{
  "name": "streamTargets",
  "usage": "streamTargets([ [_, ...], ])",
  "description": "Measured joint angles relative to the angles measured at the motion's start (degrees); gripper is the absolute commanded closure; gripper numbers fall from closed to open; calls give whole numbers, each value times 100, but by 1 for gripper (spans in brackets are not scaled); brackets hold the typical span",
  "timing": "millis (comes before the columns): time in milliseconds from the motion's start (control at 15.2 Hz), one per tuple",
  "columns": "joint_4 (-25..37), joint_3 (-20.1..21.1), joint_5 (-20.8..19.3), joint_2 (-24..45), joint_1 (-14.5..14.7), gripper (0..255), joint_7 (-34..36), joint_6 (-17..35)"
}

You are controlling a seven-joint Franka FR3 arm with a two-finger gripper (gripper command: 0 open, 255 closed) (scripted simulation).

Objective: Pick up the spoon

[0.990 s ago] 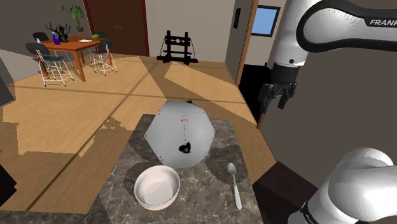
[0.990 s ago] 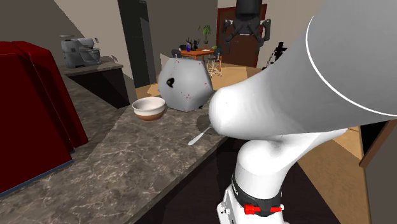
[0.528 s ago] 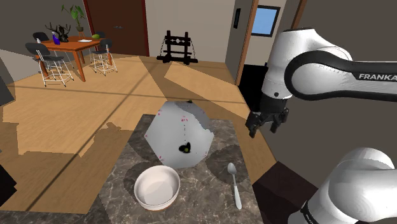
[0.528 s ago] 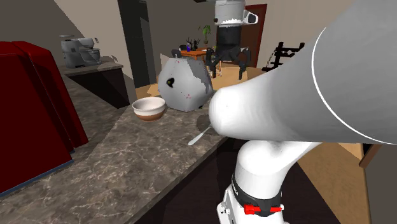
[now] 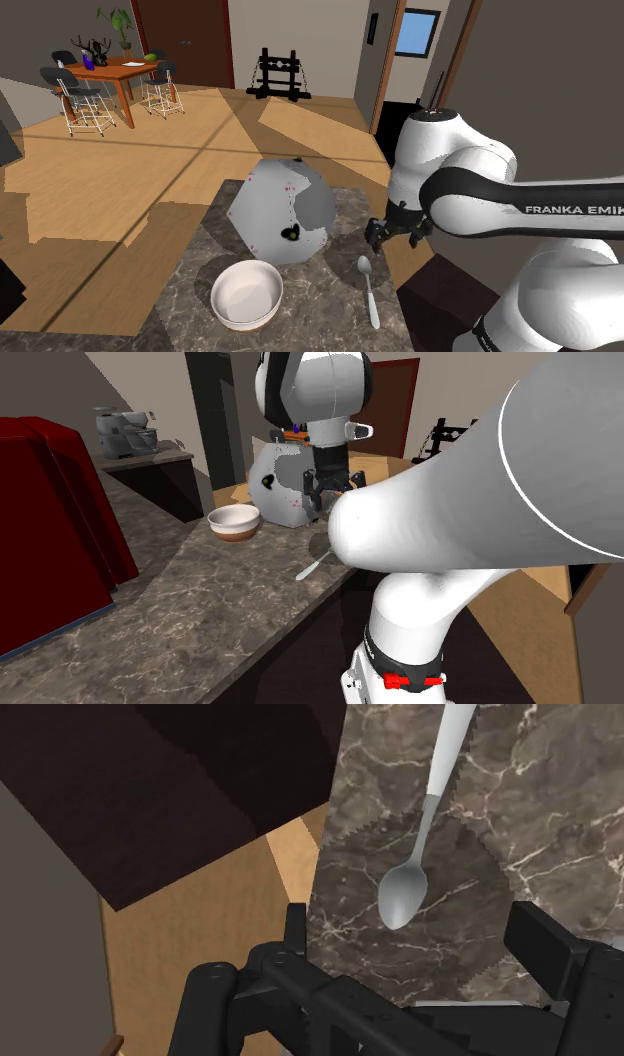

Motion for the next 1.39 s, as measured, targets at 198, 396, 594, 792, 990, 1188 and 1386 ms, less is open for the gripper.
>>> streamTargets([
  [198, -191, 634, 211, 551, -49, 0, 655, 758],
  [396, -319, 1327, 345, 1149, -168, 0, 1397, 1479],
  [594, -322, 1843, 304, 1733, -426, 0, 1906, 2073],
  [792, -366, 2095, 226, 2117, -622, 0, 2087, 2503],
  [990, -438, 2293, 140, 2411, -786, 0, 2223, 2865],
  [1188, -450, 2344, 106, 2491, -840, 255, 2258, 2959],
  [1386, -444, 2350, 106, 2496, -842, 255, 2262, 2974],
])
